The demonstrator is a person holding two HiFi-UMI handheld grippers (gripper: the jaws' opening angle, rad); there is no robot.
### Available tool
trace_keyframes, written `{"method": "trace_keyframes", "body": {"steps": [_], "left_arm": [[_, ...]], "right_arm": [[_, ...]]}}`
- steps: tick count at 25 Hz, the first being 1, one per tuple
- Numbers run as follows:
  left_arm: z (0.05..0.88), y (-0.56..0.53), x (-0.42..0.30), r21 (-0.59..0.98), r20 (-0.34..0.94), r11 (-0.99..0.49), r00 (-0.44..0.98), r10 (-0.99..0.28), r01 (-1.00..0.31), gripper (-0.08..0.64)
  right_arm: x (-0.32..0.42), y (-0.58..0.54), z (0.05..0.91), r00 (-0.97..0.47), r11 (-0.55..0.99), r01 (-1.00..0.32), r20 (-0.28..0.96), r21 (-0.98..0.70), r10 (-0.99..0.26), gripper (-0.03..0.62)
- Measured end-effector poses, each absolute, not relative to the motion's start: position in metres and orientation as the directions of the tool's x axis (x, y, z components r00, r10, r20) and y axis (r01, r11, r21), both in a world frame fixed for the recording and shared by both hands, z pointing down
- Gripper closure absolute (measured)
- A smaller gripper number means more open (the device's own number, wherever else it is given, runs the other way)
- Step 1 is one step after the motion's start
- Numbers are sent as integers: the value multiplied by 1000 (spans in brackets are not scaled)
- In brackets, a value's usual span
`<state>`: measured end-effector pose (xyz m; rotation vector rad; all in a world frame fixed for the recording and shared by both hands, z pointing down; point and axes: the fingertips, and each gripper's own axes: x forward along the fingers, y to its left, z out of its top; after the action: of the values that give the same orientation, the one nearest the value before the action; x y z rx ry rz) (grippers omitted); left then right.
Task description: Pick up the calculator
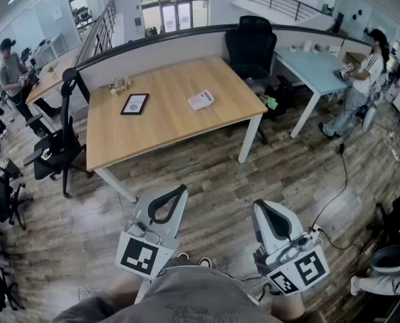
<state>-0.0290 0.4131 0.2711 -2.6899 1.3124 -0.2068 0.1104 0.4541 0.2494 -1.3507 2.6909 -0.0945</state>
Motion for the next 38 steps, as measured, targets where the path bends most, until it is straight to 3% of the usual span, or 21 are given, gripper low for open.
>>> {"method": "trace_keyframes", "body": {"steps": [15, 18, 38], "left_arm": [[281, 409, -34, -172, 86, -608, 603, -793, -775, 558], [286, 407, -37, -168, 93, -604, 597, -797, -779, 558], [306, 297, -51, -151, 117, -584, 572, -811, -797, 558]], "right_arm": [[108, 450, 259, -601, 609, -784, -99, -119, -793, 569], [99, 450, 263, -633, 637, -761, -80, -121, -770, 373], [93, 332, 305, -622, 609, -770, 7, -189, -783, 371]]}}
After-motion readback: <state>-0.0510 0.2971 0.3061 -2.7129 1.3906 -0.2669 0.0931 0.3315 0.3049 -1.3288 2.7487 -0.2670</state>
